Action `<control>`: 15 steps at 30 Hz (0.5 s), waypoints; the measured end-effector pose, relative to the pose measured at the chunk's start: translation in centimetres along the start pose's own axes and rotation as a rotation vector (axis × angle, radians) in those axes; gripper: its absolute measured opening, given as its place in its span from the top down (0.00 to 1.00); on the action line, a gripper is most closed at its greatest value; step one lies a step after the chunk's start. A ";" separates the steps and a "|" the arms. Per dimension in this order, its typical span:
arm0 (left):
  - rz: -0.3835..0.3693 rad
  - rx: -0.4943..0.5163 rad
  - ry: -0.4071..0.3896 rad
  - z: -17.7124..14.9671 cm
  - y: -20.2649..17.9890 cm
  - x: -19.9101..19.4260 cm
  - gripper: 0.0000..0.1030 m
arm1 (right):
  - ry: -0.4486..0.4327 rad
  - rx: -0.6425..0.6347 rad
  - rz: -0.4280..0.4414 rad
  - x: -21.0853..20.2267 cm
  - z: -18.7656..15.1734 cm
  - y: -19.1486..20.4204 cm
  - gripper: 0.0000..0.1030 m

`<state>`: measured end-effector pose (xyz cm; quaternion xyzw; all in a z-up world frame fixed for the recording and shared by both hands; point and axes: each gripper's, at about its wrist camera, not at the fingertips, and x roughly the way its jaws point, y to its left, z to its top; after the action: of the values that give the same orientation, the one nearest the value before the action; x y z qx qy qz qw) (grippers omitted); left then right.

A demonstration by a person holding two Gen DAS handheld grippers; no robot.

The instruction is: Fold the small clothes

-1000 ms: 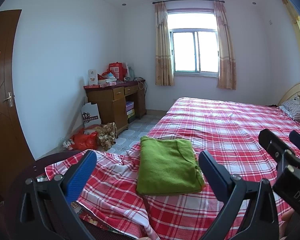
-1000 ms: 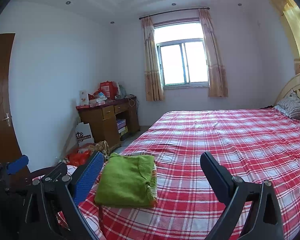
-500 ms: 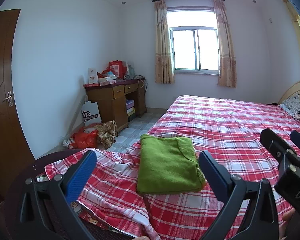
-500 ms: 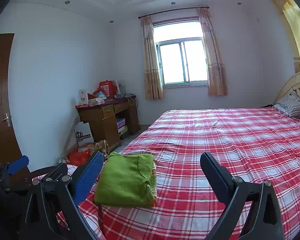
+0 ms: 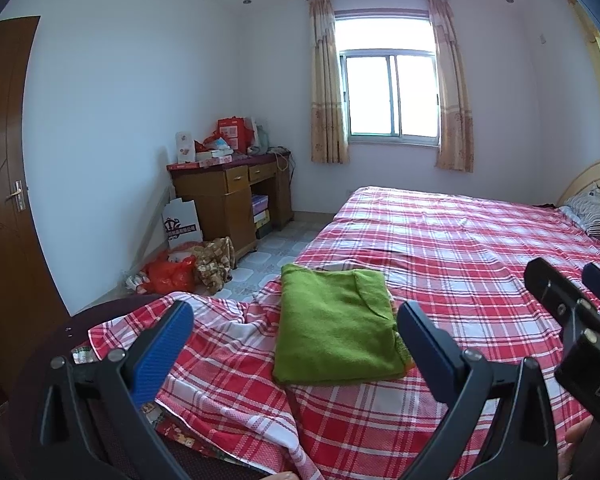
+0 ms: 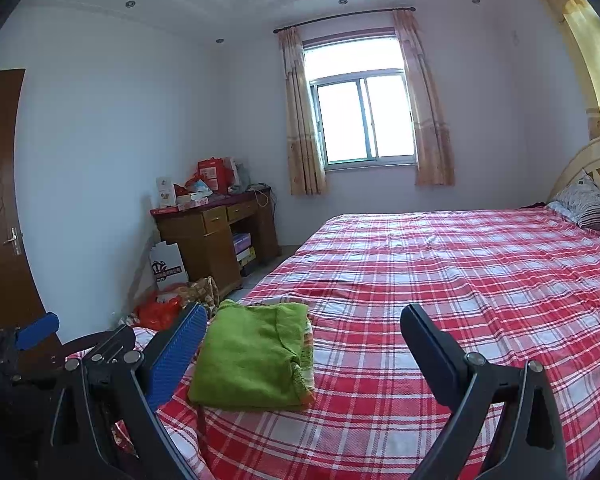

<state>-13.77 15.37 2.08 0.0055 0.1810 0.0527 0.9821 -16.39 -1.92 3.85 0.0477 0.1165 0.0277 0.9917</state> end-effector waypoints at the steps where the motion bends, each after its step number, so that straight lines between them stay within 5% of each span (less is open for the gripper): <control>1: 0.003 0.003 0.002 0.0 0.0 0.1 0.00 | 0.000 0.001 -0.001 0.0 0.0 0.0 0.05; 15: 0.002 0.015 0.004 -0.1 -0.2 0.3 0.00 | 0.005 0.016 -0.005 -0.1 -0.2 -0.4 0.05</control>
<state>-13.52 15.16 1.86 0.0127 0.1833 0.0524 0.9816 -16.57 -2.33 3.61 0.0554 0.1195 0.0242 0.9910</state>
